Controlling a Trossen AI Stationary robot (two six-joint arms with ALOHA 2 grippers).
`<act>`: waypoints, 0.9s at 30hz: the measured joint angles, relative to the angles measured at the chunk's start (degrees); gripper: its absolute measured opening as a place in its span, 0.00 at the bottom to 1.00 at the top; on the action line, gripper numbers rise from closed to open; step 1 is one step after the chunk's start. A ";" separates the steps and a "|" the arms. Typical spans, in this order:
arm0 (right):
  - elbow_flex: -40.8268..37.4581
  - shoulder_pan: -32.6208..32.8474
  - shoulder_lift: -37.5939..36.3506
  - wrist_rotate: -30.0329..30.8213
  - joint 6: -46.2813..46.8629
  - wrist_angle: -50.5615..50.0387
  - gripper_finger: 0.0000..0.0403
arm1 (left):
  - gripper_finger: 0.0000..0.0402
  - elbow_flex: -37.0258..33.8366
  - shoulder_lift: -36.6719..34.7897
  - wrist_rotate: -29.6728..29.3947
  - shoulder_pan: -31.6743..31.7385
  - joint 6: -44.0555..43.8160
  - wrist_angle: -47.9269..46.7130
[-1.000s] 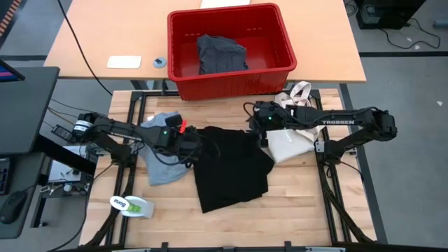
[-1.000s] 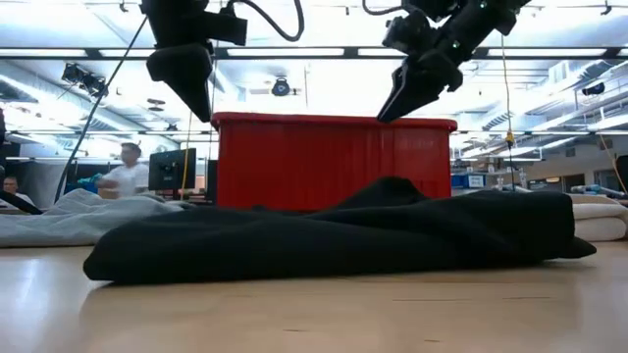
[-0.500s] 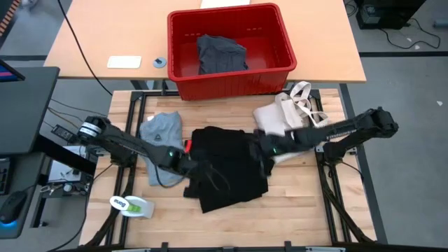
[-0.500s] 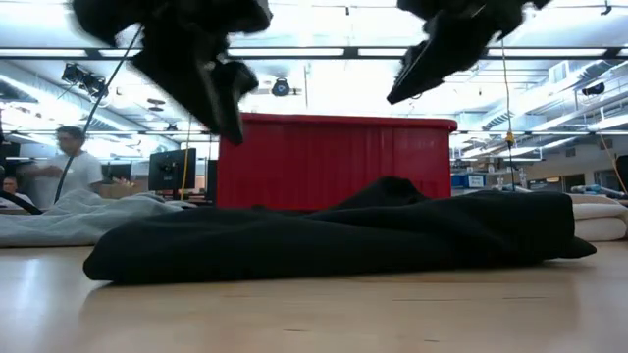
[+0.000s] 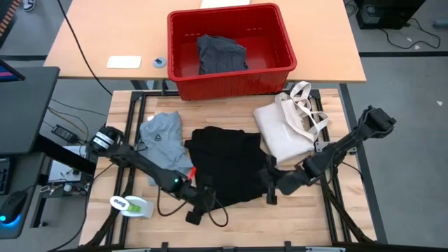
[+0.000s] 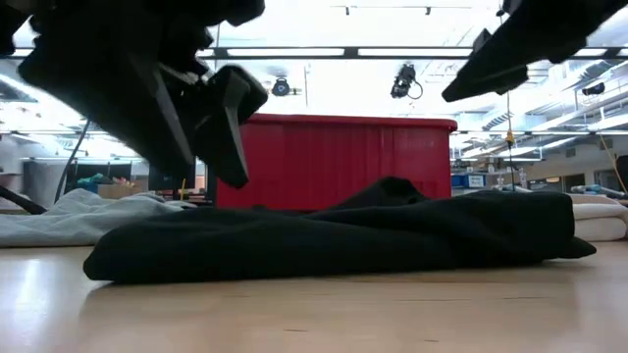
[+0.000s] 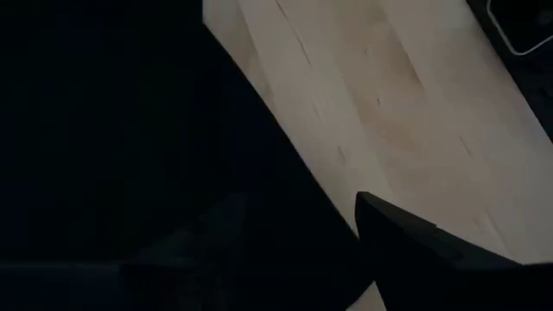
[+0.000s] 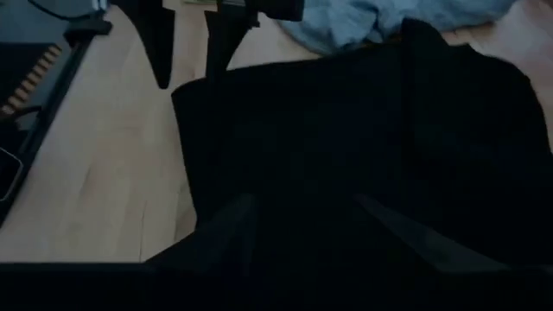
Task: Fold Laundry from Bin
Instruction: Fold the black shirt
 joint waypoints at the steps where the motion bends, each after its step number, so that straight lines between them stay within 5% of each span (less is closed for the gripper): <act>1: 0.14 1.02 0.86 0.79 0.50 0.25 0.49 | 0.58 0.00 0.44 -0.03 -0.24 -0.65 0.22; 15: 9.95 5.12 20.22 3.19 0.34 3.12 0.49 | 0.60 0.33 8.93 -6.31 -3.79 -4.93 1.26; 18: 11.52 6.07 21.68 3.04 0.80 3.16 0.49 | 0.46 0.33 8.84 -6.56 -4.64 -7.90 1.16; 23: 14.13 8.72 22.62 6.36 1.57 1.68 0.48 | 0.08 1.71 7.91 -6.92 -6.71 -12.90 -0.84; 27: 17.61 11.01 24.51 10.98 -2.81 1.73 0.47 | 0.06 5.16 5.92 -6.33 -8.84 -14.15 -1.63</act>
